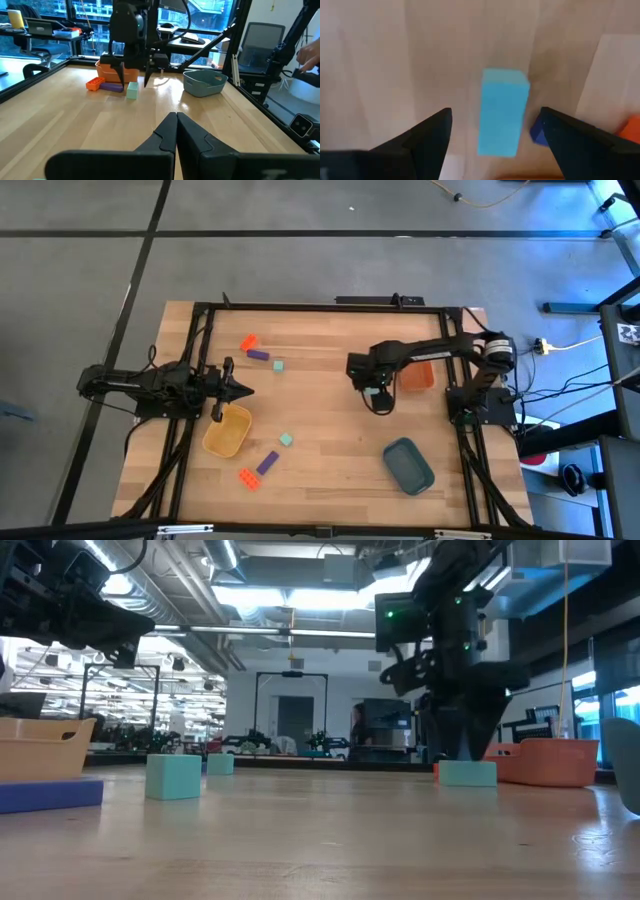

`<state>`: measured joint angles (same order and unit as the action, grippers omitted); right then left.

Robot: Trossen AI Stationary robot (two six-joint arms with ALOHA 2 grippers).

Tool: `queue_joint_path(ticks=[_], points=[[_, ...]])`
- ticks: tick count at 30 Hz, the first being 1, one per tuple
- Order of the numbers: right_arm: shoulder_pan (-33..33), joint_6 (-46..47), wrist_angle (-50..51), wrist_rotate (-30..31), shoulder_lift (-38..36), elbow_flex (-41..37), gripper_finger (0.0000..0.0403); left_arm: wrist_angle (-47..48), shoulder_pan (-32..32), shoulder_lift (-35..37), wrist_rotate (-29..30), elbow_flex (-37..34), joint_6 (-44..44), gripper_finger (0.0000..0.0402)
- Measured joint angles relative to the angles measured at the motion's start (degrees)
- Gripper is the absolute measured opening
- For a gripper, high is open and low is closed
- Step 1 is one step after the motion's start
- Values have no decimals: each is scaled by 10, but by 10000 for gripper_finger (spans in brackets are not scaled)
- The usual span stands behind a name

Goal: Sort & place blocks by color
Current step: Put the right blue block into the yellow bin

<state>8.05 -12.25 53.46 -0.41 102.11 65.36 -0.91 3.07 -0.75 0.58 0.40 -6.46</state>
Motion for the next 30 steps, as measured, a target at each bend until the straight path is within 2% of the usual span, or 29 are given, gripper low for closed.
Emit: queue_joint_path(ticks=[7,19,30], points=[[0,18,-23,-1,5,0,285,0,0,0,0,0,0,0],[0,45,-36,-12,6,0,159,0,0,0,0,0,0,0],[0,43,-42,-12,6,0,153,0,0,0,0,0,0,0]])
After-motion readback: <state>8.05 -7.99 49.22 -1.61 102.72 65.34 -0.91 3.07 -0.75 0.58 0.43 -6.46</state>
